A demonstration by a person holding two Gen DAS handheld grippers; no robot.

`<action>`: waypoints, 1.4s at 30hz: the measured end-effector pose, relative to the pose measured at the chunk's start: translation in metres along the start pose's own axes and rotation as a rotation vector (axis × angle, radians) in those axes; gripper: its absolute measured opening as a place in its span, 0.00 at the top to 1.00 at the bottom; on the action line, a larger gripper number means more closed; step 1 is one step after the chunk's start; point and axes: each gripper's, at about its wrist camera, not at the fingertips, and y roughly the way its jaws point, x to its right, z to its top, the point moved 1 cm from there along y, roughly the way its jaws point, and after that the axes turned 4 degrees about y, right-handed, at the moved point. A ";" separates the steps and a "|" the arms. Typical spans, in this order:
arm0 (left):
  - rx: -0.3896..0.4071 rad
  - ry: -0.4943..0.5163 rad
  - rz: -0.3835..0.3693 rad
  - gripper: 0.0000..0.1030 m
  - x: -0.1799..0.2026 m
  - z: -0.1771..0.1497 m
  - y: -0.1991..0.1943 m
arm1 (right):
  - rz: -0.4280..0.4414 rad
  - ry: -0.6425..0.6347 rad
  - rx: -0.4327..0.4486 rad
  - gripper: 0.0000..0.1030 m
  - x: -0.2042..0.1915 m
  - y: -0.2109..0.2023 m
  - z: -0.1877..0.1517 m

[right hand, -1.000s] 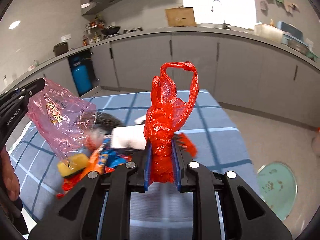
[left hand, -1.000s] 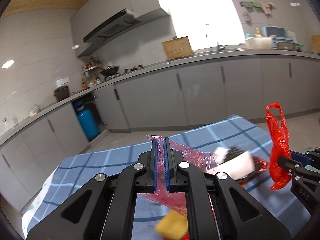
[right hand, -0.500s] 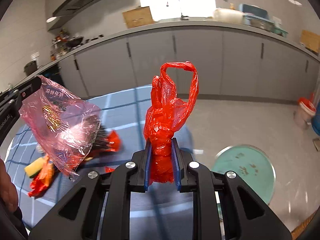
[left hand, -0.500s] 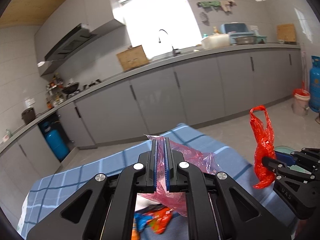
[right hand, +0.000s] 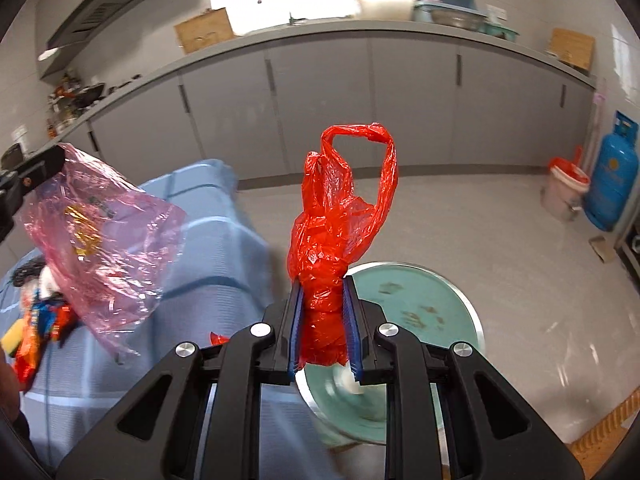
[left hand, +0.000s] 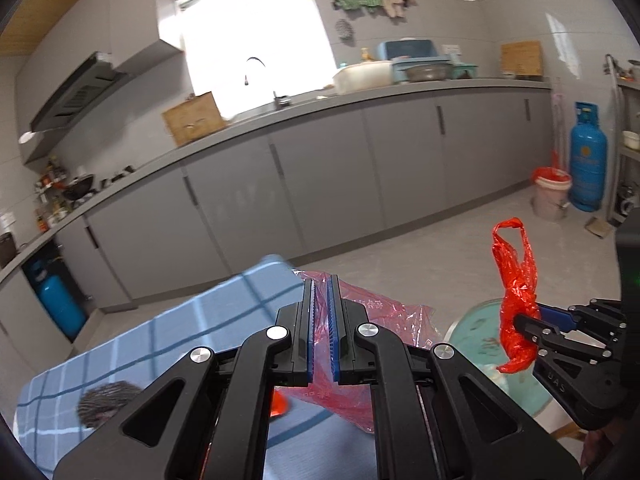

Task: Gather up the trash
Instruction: 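Carry both bags over the green bucket and open both grippers, then grasp the black mesh scrubber with the left gripper while the right gripper grasps the white paper towel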

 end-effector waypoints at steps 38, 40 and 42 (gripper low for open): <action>-0.062 0.013 0.041 0.21 0.000 -0.026 0.016 | -0.014 0.030 -0.062 0.39 0.024 0.022 -0.019; -0.070 0.006 0.092 0.21 -0.020 -0.034 0.008 | 0.010 0.013 -0.054 0.38 0.009 0.019 -0.016; -0.083 0.002 0.147 0.21 -0.041 -0.042 0.001 | 0.044 -0.009 -0.047 0.37 -0.012 0.016 -0.014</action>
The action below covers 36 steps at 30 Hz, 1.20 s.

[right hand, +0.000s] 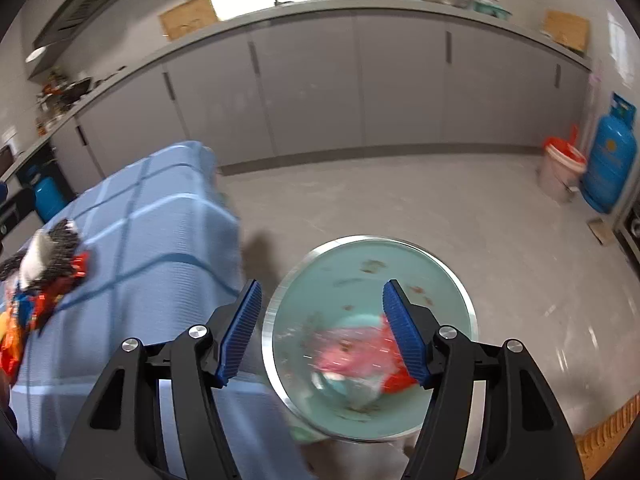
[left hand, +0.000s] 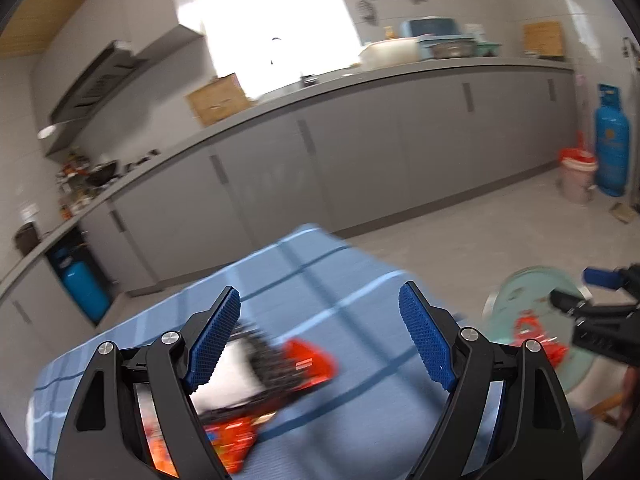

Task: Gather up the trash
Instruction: 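Grasp the black mesh scrubber with the left gripper while the right gripper grasps the white paper towel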

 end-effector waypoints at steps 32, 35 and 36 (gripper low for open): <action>-0.289 -0.364 0.145 0.55 -0.223 -0.110 0.049 | 0.375 -0.345 -0.107 0.60 -0.284 0.033 -0.004; -0.302 -0.372 0.102 0.98 -0.219 -0.112 0.052 | 0.389 -0.374 -0.098 0.85 -0.289 0.029 -0.009; -0.298 -0.369 0.096 0.98 -0.218 -0.113 0.050 | 0.394 -0.375 -0.090 0.90 -0.289 0.025 -0.010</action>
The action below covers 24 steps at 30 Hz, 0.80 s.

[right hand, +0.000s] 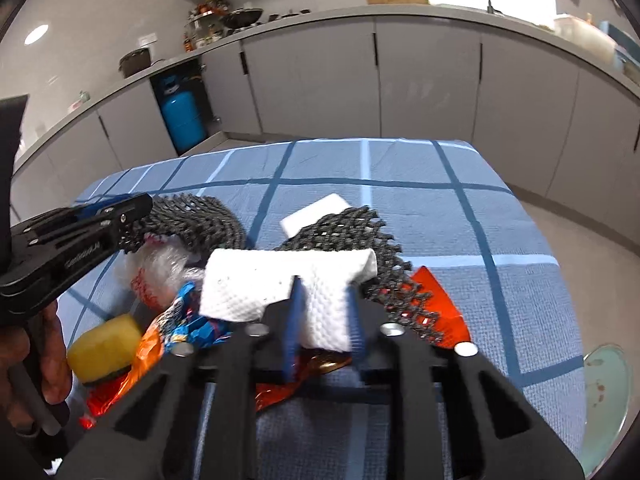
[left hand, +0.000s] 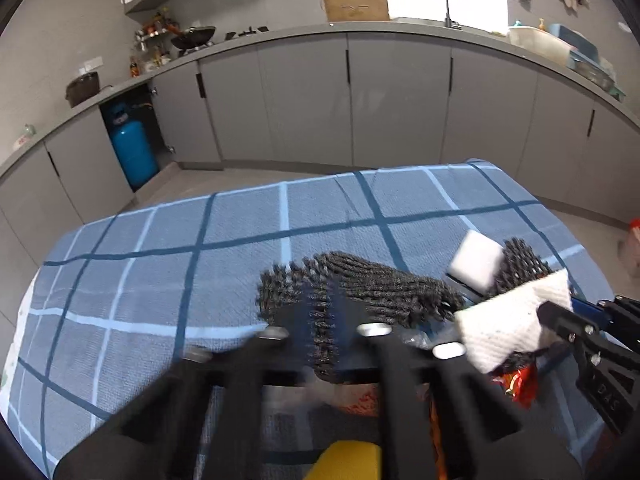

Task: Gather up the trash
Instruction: 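Grasp the black mesh scrubber with the left gripper while the right gripper grasps the white paper towel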

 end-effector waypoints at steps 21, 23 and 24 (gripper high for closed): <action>0.142 -0.027 0.091 0.16 -0.009 0.016 -0.059 | -0.007 0.026 0.211 0.92 0.009 -0.091 0.011; 0.120 -0.016 0.099 0.16 -0.009 0.015 -0.049 | -0.025 0.036 0.210 0.92 0.015 -0.091 0.007; 0.111 -0.016 0.099 0.16 -0.009 0.016 -0.044 | -0.032 0.040 0.209 0.92 0.019 -0.091 0.006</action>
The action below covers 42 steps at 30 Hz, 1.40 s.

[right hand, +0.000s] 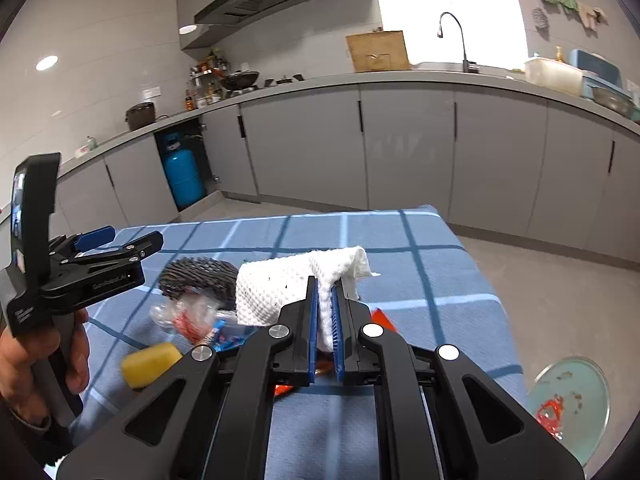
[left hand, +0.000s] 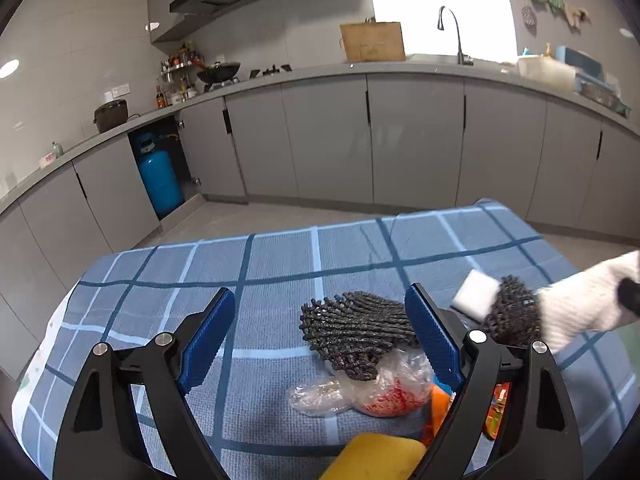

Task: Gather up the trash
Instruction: 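Grasp the black mesh scrubber with the left gripper while the right gripper grasps the white paper towel, then carry scrubber and paper towel over the green bucket and open both grippers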

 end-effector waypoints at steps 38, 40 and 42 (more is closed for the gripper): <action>0.168 0.187 -0.171 0.89 0.121 0.032 -0.078 | -0.249 0.131 0.082 0.92 0.118 -0.075 -0.022; 0.168 0.213 -0.203 0.89 0.144 0.029 -0.079 | -0.296 0.154 0.072 0.92 0.140 -0.083 -0.030; 0.170 0.245 -0.242 0.89 0.171 0.028 -0.081 | -0.337 0.175 0.062 0.92 0.160 -0.088 -0.039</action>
